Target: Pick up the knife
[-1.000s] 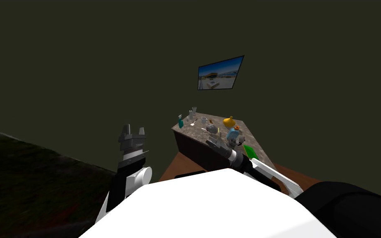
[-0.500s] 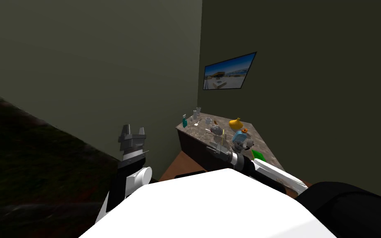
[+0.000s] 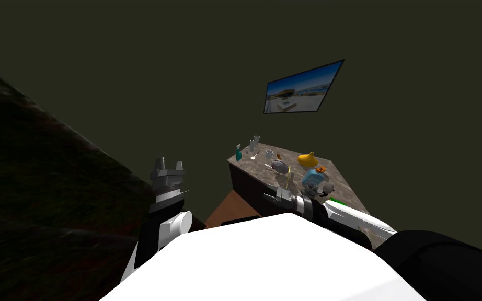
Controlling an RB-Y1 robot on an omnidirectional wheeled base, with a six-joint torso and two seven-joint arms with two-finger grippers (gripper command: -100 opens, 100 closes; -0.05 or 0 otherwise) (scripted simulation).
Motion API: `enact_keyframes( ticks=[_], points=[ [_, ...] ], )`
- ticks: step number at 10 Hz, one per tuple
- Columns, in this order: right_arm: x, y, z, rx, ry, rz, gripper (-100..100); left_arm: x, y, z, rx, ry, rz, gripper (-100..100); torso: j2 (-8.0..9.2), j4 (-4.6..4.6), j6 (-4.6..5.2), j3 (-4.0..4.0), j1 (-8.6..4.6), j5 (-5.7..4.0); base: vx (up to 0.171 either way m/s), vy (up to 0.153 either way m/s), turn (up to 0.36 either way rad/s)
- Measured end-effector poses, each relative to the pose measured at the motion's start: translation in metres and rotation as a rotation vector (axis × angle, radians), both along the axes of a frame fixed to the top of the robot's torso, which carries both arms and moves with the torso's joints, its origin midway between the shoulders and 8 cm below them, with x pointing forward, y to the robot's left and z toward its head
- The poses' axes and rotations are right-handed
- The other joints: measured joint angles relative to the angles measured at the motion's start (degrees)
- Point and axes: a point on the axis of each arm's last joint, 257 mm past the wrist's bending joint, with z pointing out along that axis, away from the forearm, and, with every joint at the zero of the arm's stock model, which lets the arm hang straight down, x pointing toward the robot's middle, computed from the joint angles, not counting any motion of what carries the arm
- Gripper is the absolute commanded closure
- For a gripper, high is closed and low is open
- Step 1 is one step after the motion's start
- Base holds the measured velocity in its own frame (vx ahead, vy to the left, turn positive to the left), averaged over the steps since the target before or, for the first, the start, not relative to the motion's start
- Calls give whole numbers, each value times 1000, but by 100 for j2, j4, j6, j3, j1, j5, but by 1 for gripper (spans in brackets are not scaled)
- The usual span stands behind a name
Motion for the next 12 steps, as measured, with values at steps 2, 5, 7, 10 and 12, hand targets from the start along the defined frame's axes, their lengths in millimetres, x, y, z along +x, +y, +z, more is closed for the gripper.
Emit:
enact_keyframes(
  ticks=[2, 5, 7, 10, 12],
  points=[
    [-8, -6, -12, -67, 21, 29, -100, 0, 0, 0, 0, 0, 0, 0, 1, 0, -5, 0, 2, 1, 4, 0, 203],
    [-27, -23, -42, -198, 55, 84, -100, 0, 0, 0, 0, 0, 0, 0, 0, 0, 1, 0, -1, 0, 5, -4, 113],
    [-30, -29, -46, -239, 65, 111, -100, 0, 0, 0, 0, 0, 0, 0, 3, 1, 3, 2, 1, 0, 2, 1, 109],
    [-42, -47, -63, -343, 89, 164, -100, 0, 0, 0, 0, 0, 0, 0, 1, 1, 4, 1, -1, -1, 4, -8, 108],
    [-54, -62, -78, -428, 109, 204, -100, 0, 0, 0, 0, 0, 0, 0, 0, 0, 3, 0, -2, 0, 5, -10, 73]
  ],
)
